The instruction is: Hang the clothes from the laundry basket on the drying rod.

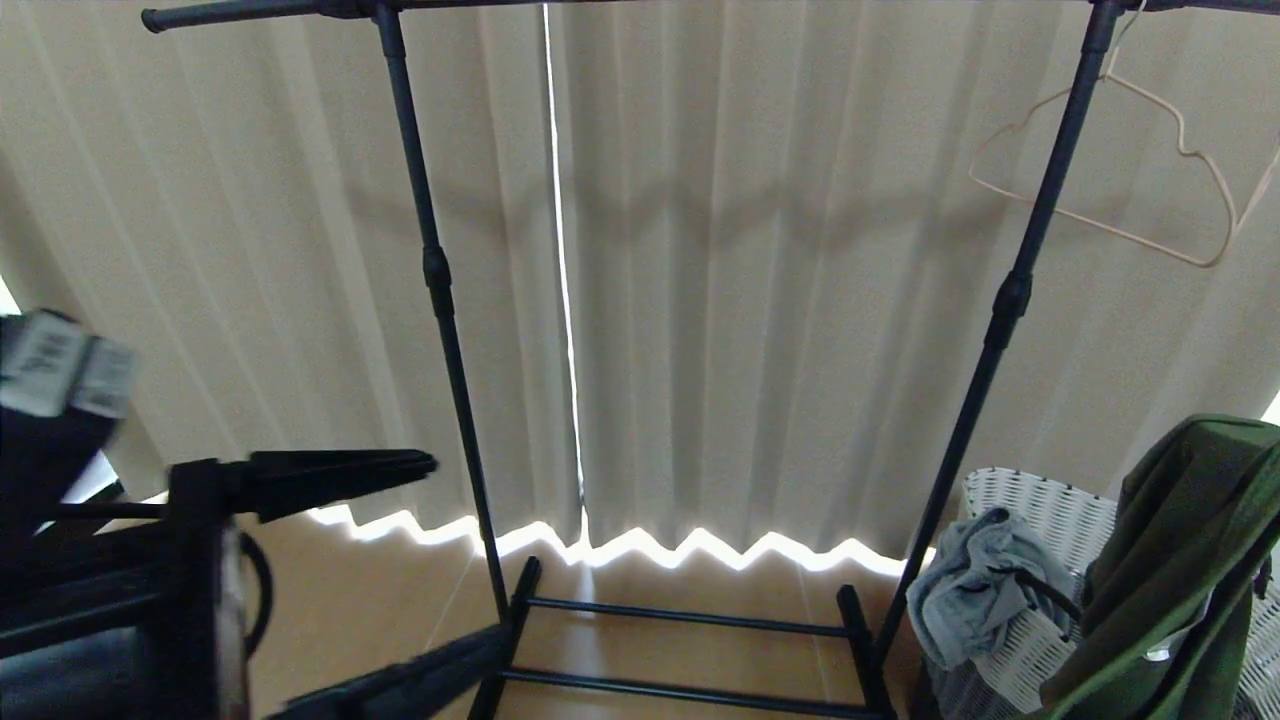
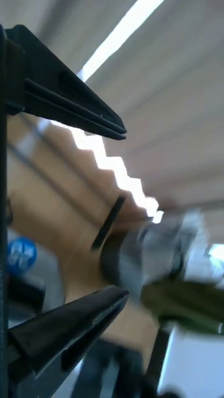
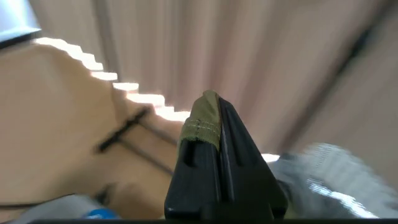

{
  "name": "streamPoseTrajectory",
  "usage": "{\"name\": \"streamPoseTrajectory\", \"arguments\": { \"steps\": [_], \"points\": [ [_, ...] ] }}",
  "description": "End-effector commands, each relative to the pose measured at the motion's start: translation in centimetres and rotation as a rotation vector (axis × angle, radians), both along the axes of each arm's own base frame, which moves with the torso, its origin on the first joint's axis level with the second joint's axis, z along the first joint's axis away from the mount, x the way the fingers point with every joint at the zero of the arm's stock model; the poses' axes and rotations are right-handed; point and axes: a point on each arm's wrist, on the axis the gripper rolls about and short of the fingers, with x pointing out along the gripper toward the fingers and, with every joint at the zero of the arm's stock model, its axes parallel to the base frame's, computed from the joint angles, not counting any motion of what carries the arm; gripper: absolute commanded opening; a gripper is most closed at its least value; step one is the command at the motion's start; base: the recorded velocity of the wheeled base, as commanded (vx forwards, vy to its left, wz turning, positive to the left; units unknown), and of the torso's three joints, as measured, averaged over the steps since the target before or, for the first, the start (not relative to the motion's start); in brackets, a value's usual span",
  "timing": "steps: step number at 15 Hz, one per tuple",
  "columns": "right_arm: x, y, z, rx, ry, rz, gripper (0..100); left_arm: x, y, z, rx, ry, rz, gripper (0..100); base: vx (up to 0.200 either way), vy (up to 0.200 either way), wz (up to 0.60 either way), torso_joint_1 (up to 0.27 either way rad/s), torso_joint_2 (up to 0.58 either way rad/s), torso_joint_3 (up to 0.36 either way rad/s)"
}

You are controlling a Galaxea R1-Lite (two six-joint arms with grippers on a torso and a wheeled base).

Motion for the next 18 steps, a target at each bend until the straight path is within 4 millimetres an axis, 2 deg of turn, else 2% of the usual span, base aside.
{"name": "streamPoseTrajectory", "arguments": {
  "steps": [1,3,5,8,9,12,13,15,18],
  "points": [
    [0.3,0.6,0.4,0.005,0.001,0.043,0,1.6,-8.6,-2.1,0.106,0.132,-0.154,100,0.000,0.000,0.00,0.000,0.00,0.000],
    [0.1,0.8,0.7,0.032,0.005,0.073,0,1.6,-12.7,-3.0,0.075,0.170,-0.205,100,0.000,0.000,0.00,0.000,0.00,0.000],
    [0.0,1.0,1.1,0.044,-0.024,0.091,0,2.0,-15.9,-4.6,0.072,0.172,-0.175,100,0.000,0.000,0.00,0.000,0.00,0.000],
    [0.0,1.3,1.4,0.058,-0.054,0.119,0,3.2,-18.8,-5.8,0.090,0.187,-0.182,100,0.000,0.000,0.00,0.000,0.00,0.000],
    [-0.1,1.4,1.3,0.058,-0.052,0.131,0,3.2,-20.4,-6.1,0.081,0.201,-0.196,100,0.000,0.000,0.00,0.000,0.00,0.000],
    [-0.2,1.5,1.3,0.060,-0.051,0.143,0,2.8,-22.4,-6.5,0.068,0.225,-0.221,100,0.000,0.000,0.00,0.000,0.00,0.000],
    [-0.2,1.5,1.3,0.060,-0.053,0.143,0,3.0,-23.7,-6.7,0.056,0.236,-0.224,100,0.000,0.000,0.00,0.000,0.00,0.000],
    [-0.4,1.4,1.3,0.063,-0.056,0.143,0,3.9,-25.5,-7.0,0.024,0.262,-0.203,100,0.000,0.000,0.00,0.000,0.00,0.000],
    [-0.6,1.3,1.4,0.066,-0.063,0.146,0,5.8,-27.0,-8.6,0.014,0.309,-0.145,100,0.000,0.000,0.00,0.000,0.00,0.000]
  ]
}}
